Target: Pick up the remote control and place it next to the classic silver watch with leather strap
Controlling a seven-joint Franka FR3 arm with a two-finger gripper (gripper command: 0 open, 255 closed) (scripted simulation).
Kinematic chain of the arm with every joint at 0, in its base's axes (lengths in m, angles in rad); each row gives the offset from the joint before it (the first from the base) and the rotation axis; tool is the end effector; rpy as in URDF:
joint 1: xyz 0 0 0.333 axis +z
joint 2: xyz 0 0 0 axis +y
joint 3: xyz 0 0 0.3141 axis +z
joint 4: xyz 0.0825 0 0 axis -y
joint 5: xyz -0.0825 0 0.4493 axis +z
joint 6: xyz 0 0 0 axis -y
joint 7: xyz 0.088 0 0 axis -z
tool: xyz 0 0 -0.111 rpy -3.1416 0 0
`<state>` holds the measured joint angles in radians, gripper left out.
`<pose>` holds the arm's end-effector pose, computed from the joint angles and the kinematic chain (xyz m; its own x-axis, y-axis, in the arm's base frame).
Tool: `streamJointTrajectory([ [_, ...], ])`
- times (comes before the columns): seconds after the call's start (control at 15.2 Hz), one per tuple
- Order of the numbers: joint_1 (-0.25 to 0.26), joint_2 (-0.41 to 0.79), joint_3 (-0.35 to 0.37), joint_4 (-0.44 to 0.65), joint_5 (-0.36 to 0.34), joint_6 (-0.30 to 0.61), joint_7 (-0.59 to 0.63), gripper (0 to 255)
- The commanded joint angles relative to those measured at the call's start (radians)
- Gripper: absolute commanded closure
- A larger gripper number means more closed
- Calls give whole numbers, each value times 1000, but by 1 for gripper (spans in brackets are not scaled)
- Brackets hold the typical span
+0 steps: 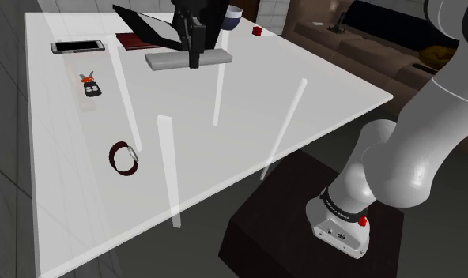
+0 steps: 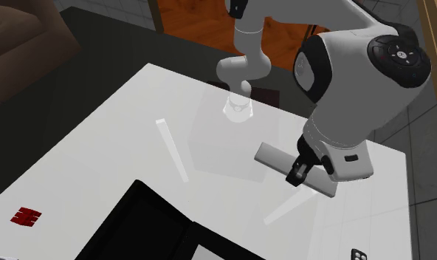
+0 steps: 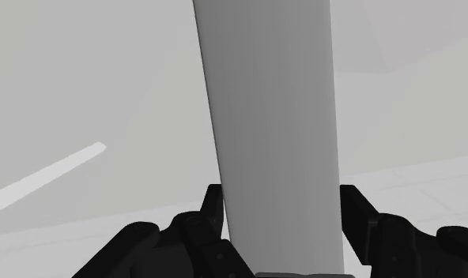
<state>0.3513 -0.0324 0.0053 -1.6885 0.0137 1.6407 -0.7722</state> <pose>0.5742 0.2155 0.5812 0.4287 0.9034 -0.0016 0.9032 -0.4286 -0.0204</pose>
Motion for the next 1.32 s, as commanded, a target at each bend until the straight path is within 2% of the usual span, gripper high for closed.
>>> streamJointTrajectory([
  [0.0, 21, 15, 23, 19, 1, -3, 46, 255],
  [0.53, 108, 79, 108, 98, -3, -15, 218, 255],
  [1.25, 107, 66, 107, -67, -1, 136, 214, 255],
])
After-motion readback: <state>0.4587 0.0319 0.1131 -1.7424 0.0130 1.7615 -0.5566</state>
